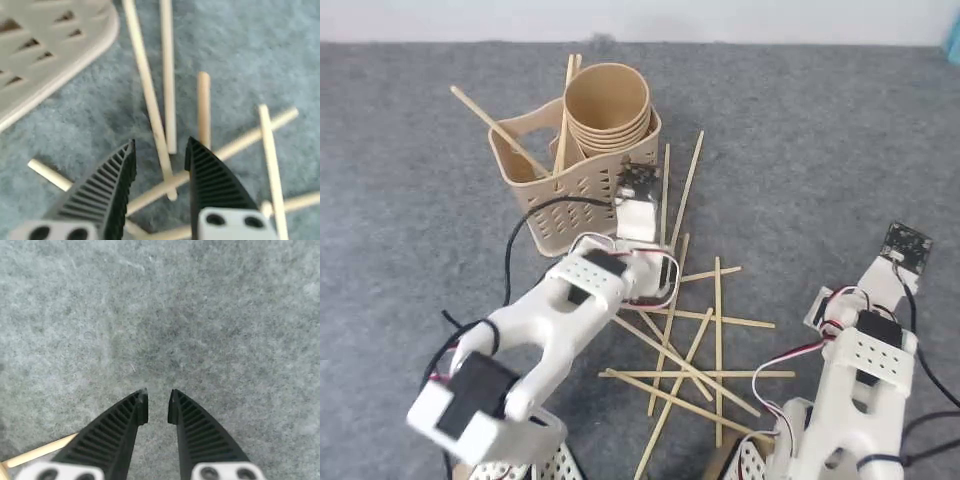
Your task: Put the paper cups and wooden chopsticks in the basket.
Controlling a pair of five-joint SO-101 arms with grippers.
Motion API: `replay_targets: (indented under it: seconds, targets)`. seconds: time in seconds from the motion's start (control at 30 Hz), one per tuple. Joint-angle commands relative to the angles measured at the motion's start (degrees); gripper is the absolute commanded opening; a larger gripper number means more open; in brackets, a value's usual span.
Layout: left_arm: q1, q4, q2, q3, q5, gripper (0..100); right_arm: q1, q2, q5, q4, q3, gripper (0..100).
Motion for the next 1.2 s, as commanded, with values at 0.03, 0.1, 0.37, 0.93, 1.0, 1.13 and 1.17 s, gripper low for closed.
replay_targets:
  seconds: [0.03, 0.1, 0.37, 0.93, 1.0, 1.13, 1.17]
  targets:
    - [-0.7, 3.69, 4.48, -7.78, 3.25, 16, -0.57, -0.4, -0.18, -0.31, -1.05, 7.6]
    - [-0.7, 4.48, 6.51, -9.54, 3.08, 16, -0.57, -0.4, -0.18, -0.31, -1.05, 7.6]
    - [1.41, 7.74, 8.7, -12.26, -4.92, 0, -0.48, -0.4, -0.18, -0.31, -1.05, 7.6]
    - [13.1, -1.67, -30.95, 21.23, -21.63, 1, -0.48, -0.4, -0.18, -0.31, -1.05, 7.6]
    - [14.15, -1.41, -37.45, 25.01, -23.12, 1, -0.48, -0.4, -0.18, -0.31, -1.05, 7.6]
    - [14.86, -1.58, -48.26, 30.99, -23.3, 1, -0.48, -0.4, -0.18, -0.31, -1.05, 7.6]
    - [14.77, -1.58, -50.55, 31.96, -23.3, 1, -0.48, -0.4, -0.18, -0.31, -1.05, 7.6]
